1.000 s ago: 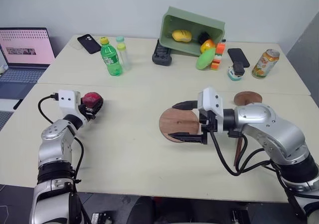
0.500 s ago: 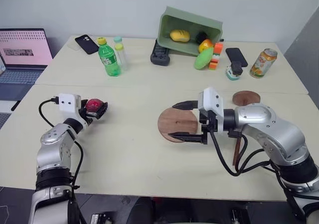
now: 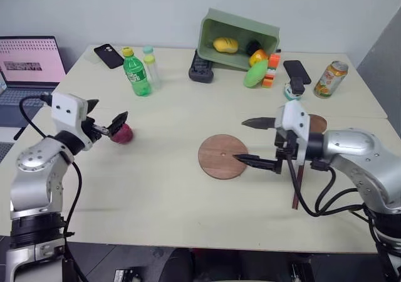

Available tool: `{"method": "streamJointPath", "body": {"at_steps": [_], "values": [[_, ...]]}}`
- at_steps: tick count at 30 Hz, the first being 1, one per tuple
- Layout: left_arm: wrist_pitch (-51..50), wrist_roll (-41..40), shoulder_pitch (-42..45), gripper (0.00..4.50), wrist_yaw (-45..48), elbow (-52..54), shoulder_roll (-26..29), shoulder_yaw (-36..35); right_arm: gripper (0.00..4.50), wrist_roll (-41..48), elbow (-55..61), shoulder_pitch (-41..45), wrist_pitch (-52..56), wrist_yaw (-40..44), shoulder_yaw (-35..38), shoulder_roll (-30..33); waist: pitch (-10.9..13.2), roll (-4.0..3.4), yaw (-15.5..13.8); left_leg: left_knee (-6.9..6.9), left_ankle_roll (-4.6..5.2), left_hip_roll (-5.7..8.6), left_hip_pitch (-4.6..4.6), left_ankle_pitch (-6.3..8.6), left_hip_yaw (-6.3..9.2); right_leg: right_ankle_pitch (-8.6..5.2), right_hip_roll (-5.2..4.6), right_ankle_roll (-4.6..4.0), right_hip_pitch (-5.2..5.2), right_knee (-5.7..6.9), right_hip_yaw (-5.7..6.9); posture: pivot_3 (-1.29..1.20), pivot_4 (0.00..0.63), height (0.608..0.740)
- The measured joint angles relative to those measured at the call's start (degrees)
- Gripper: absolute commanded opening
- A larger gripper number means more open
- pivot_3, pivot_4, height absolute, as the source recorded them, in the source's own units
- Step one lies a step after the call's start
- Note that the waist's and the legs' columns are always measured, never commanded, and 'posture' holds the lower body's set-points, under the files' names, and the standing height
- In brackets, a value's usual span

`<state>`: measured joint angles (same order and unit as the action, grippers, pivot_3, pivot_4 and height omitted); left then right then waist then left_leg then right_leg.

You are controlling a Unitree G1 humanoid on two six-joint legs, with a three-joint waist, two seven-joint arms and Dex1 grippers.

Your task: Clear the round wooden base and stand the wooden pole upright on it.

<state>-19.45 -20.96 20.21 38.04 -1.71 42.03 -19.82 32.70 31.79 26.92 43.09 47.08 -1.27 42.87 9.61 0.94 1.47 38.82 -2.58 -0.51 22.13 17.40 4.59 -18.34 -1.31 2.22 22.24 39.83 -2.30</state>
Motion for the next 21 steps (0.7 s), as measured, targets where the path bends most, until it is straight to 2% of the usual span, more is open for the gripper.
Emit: {"method": "streamJointPath", "body": {"at_steps": [5,9,14,17,21], "values": [[-6.92,-6.02,0.48,4.46,11.87,9.94,4.72,7.15,4.50,2.02,2.94,-6.78,4.32,-3.14,8.12,3.80,0.02,-0.02,-0.17,0.01,0.00,0.08,0.12,0.00,-0.03,0.00,0.03,0.00,0.00,-0.09,-0.01,0.00,0.150,0.740],[-7.51,-6.02,1.85,4.46,18.52,12.32,5.94,13.59,4.50,2.67,4.22,-10.60,8.56,-5.17,12.71,6.67,0.02,-0.03,0.05,0.00,0.01,0.01,0.08,0.00,-0.03,-0.01,0.16,-0.01,0.00,-0.05,-0.02,0.00,0.150,0.740],[-5.14,-4.72,7.88,4.46,28.08,14.14,5.76,23.97,4.50,3.05,5.14,-11.49,26.09,-15.77,15.63,6.65,0.03,-0.04,0.07,0.00,0.01,0.04,0.08,0.00,-0.09,-0.01,0.28,-0.02,0.01,0.00,-0.08,0.00,0.150,0.740],[-4.42,-4.47,10.43,4.46,31.53,14.20,4.19,27.41,4.50,3.34,4.99,-9.88,33.99,-20.02,16.05,3.46,0.03,-0.04,0.24,0.00,0.01,0.02,0.08,0.00,-0.10,-0.01,0.32,-0.02,0.01,0.01,-0.09,0.00,0.150,0.740],[-2.65,-3.80,15.26,4.46,35.38,13.86,1.38,31.12,4.50,1.63,0.75,-2.79,43.88,-26.51,15.70,-3.31,0.06,-0.12,0.31,0.02,0.01,0.05,0.05,0.00,-0.13,-0.02,0.35,-0.02,0.00,0.04,-0.14,0.00,0.150,0.740]]}}
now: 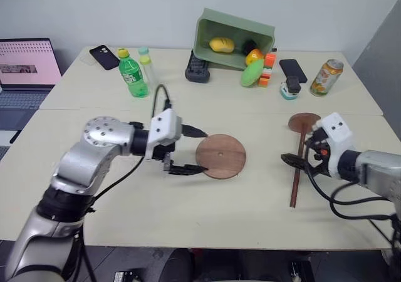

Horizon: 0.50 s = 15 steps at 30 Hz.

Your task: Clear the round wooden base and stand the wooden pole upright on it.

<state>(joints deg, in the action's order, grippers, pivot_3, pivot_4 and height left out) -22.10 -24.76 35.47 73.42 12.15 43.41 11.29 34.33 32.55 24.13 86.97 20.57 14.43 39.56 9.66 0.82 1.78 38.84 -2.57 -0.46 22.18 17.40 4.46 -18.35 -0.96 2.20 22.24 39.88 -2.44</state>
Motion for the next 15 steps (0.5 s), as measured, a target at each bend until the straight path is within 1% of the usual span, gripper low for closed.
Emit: {"method": "streamJointPath", "body": {"at_steps": [4,7,10,15], "values": [[1.07,0.51,1.57,4.46,1.13,-0.20,-2.58,1.42,4.50,-3.64,-8.16,7.80,4.68,-4.71,-0.27,-3.70,0.01,-0.02,0.06,-0.01,0.00,0.00,0.01,0.00,-0.02,0.00,0.00,0.00,0.03,-0.01,-0.01,0.00,0.150,0.740],[1.81,1.25,1.75,4.46,1.28,-0.29,-4.23,3.04,4.50,-6.62,-15.47,12.33,5.11,-7.09,-1.44,-3.74,0.02,-0.03,-0.02,-0.01,0.00,0.00,0.06,0.00,-0.01,0.00,-0.02,0.00,0.04,-0.03,0.01,0.00,0.150,0.740],[2.80,2.25,2.25,4.46,1.01,-0.53,-6.05,3.50,4.50,-7.46,-23.03,16.02,5.12,-7.51,-2.85,-3.19,0.02,-0.03,-0.04,0.00,0.00,0.02,0.10,0.00,-0.02,0.00,-0.05,0.00,0.07,-0.05,0.01,0.00,0.150,0.740],[4.16,3.82,2.77,4.46,0.85,-0.89,-8.32,4.63,4.50,-7.67,-30.52,19.18,5.12,-7.59,-5.13,-1.70,0.02,-0.03,0.05,0.00,0.00,0.02,0.11,0.00,-0.02,0.00,-0.05,0.00,0.07,-0.04,0.00,0.00,0.150,0.740]]}}
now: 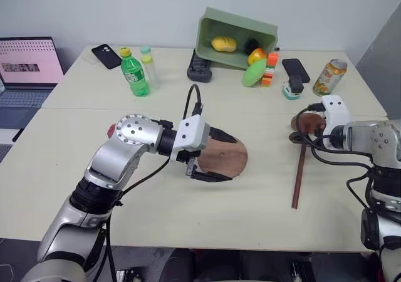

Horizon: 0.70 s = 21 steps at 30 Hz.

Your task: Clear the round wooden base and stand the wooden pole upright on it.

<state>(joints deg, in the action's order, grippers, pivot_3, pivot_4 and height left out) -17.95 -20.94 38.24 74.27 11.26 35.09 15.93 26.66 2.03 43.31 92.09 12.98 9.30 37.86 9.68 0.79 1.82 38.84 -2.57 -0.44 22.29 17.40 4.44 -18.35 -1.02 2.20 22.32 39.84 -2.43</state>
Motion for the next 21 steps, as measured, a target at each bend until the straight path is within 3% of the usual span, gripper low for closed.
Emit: {"method": "streamJointPath", "body": {"at_steps": [12,21], "values": [[3.24,3.53,-2.07,4.46,-1.18,-0.44,-2.55,2.15,4.50,2.31,-19.98,7.51,0.00,3.59,-9.19,3.81,0.01,-0.02,0.03,0.01,0.00,-0.01,0.02,0.00,-0.01,0.00,-0.01,0.00,0.02,0.02,-0.01,0.00,0.150,0.740],[3.45,4.75,-2.65,4.50,-2.92,-0.53,-3.10,2.15,2.60,1.46,-26.78,11.88,0.00,6.98,-11.93,3.34,0.01,-0.02,0.02,0.02,0.00,0.00,0.05,0.00,0.01,0.00,-0.02,0.00,0.02,0.00,0.02,0.00,0.150,0.740]]}}
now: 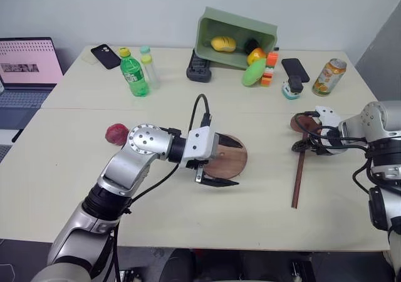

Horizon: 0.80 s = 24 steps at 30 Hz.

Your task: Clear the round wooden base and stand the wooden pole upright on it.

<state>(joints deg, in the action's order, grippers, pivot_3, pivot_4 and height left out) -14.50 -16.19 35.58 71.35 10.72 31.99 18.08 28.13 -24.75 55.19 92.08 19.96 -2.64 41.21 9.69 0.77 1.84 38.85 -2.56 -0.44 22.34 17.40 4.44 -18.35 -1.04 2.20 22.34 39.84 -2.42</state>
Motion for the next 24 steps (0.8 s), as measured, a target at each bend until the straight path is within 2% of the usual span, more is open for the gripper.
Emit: {"method": "streamJointPath", "body": {"at_steps": [4,11,22,24], "values": [[0.34,1.10,-0.24,4.50,-0.62,-0.01,-0.23,0.03,1.65,-0.71,-1.02,0.16,-0.01,0.38,-0.68,-0.93,0.00,0.00,0.00,0.00,0.00,0.00,0.01,0.00,-0.01,0.00,0.00,0.00,0.00,0.00,-0.01,0.00,0.150,0.740],[0.46,1.23,-1.26,4.50,-0.65,-0.01,-0.24,0.05,0.25,-2.32,-1.93,0.60,0.00,0.28,-0.48,-1.32,0.00,0.00,0.00,0.01,0.00,0.00,0.02,0.00,0.00,0.00,-0.01,0.00,0.01,0.01,0.00,0.00,0.150,0.740],[1.95,1.47,-1.25,4.50,0.36,-1.85,3.47,-1.30,0.25,-0.81,-1.06,2.82,0.00,-3.12,8.32,-3.61,0.02,-0.04,0.00,0.00,0.00,-0.01,0.07,0.00,-0.01,0.00,0.00,0.00,0.11,0.04,-0.01,0.00,0.150,0.740],[0.33,0.22,-2.03,4.50,0.62,-1.65,6.01,-3.46,0.25,1.42,5.93,3.28,-0.54,-3.24,12.55,-6.96,0.03,-0.09,0.50,0.00,-0.01,-0.10,0.26,0.00,-0.11,0.00,0.00,0.00,0.44,0.19,-0.12,0.00,0.150,0.740]]}}
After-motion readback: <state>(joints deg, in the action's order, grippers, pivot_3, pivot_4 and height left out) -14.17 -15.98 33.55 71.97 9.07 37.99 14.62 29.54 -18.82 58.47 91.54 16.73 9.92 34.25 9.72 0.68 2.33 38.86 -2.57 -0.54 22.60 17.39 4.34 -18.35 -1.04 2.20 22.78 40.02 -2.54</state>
